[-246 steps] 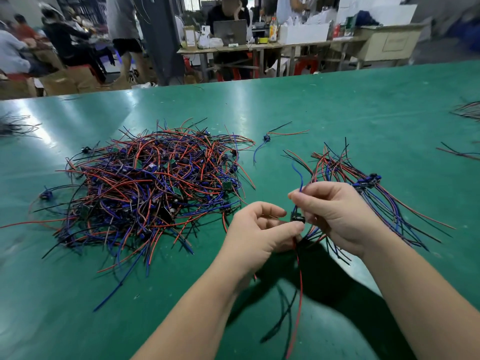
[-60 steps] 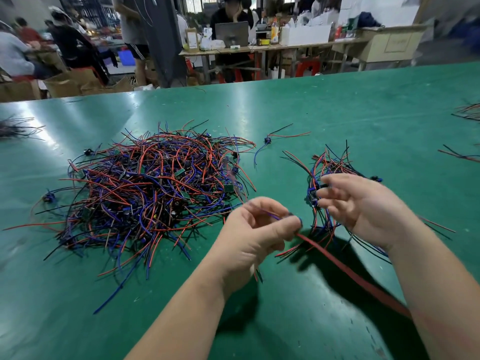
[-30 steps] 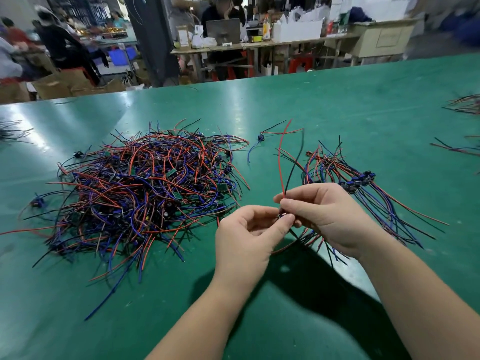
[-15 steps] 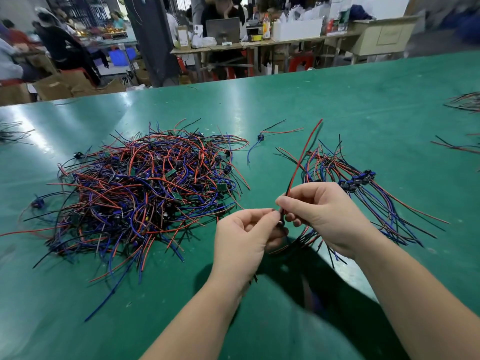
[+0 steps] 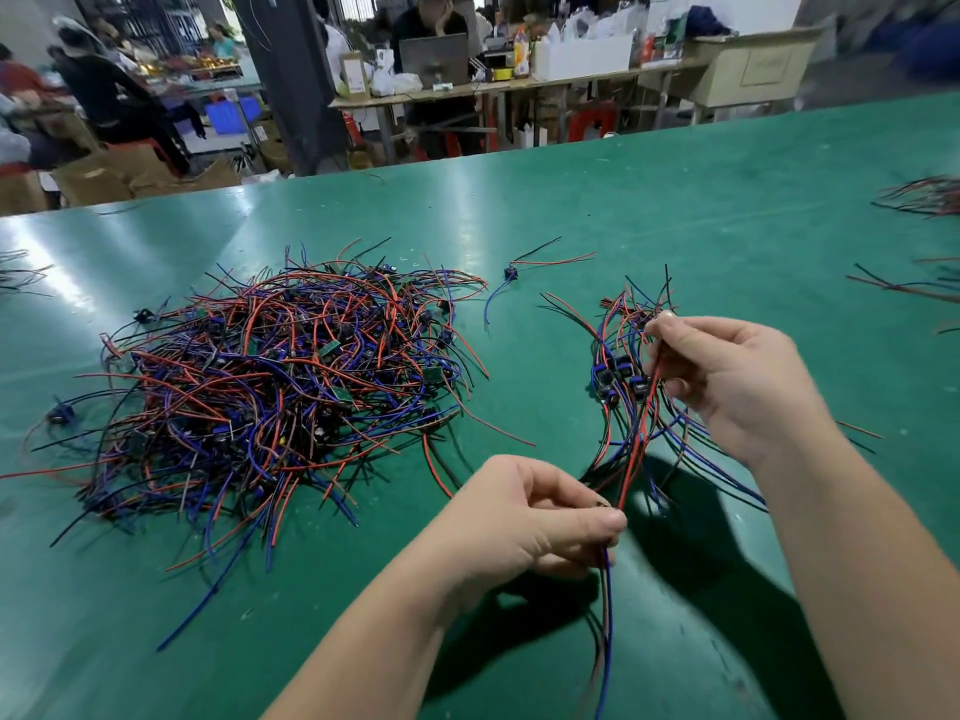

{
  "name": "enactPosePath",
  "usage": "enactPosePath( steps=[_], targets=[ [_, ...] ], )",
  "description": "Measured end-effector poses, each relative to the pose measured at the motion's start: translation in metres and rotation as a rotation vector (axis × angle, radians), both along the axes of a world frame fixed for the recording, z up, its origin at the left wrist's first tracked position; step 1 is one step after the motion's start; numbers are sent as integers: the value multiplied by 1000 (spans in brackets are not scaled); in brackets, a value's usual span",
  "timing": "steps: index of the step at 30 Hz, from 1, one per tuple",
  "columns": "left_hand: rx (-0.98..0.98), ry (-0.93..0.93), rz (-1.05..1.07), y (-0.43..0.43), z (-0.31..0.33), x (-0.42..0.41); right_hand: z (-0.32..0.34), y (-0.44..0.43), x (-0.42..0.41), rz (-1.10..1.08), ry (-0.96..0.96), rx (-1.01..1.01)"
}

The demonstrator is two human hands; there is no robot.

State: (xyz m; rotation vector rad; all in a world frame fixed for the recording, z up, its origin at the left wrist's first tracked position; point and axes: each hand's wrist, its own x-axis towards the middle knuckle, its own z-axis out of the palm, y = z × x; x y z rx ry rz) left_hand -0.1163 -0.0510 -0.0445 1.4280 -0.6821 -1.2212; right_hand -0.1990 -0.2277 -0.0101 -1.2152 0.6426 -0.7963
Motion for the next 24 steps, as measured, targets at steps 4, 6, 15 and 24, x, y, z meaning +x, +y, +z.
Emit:
enactPosePath(
  steps=[4,6,15,24],
  targets=[
    [86,-83,-70,4,-4,3,-3,-2,-1,-58,27,70],
    [105,-128,-92,6,-5,4,0,-8,-2,-135,-46,120],
    [-261,249,452,-2,7,20,0,-3,2,-355,-218,115],
    [-260,225,535,-5,-2,23,-35,47,22,394,200,-745]
  ],
)
